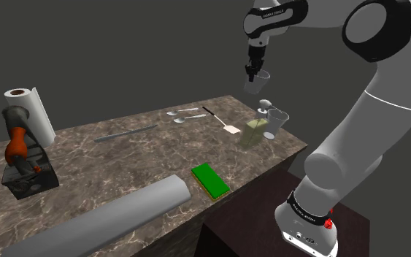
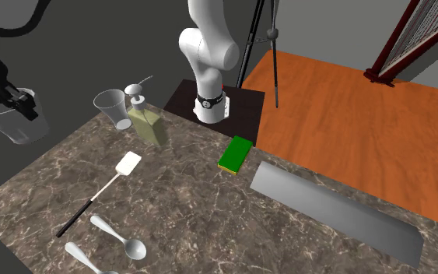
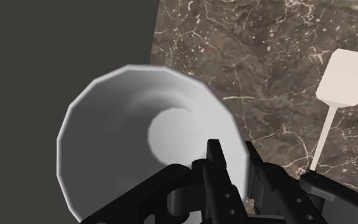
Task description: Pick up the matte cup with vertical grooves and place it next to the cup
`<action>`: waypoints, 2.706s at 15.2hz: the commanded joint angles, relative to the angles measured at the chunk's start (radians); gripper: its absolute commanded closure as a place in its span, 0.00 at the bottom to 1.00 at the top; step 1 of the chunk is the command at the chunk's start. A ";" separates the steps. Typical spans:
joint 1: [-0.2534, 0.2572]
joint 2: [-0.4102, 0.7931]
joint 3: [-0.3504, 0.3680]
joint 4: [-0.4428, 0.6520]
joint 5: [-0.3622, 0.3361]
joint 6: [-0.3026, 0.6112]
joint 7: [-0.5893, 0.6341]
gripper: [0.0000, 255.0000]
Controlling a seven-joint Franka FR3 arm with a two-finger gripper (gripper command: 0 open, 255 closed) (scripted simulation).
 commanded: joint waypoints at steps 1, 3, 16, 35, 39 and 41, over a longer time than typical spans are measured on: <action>-0.001 0.001 -0.001 -0.024 -0.001 0.026 0.003 1.00; -0.001 0.005 -0.001 -0.046 -0.002 0.052 0.007 1.00; -0.005 0.052 -0.005 -0.166 -0.010 0.217 0.032 1.00; -0.008 0.109 -0.007 -0.231 -0.015 0.338 0.050 0.00; -0.008 0.109 -0.007 -0.231 -0.015 0.338 0.050 0.00; -0.002 0.078 -0.002 -0.201 -0.013 0.275 0.049 0.00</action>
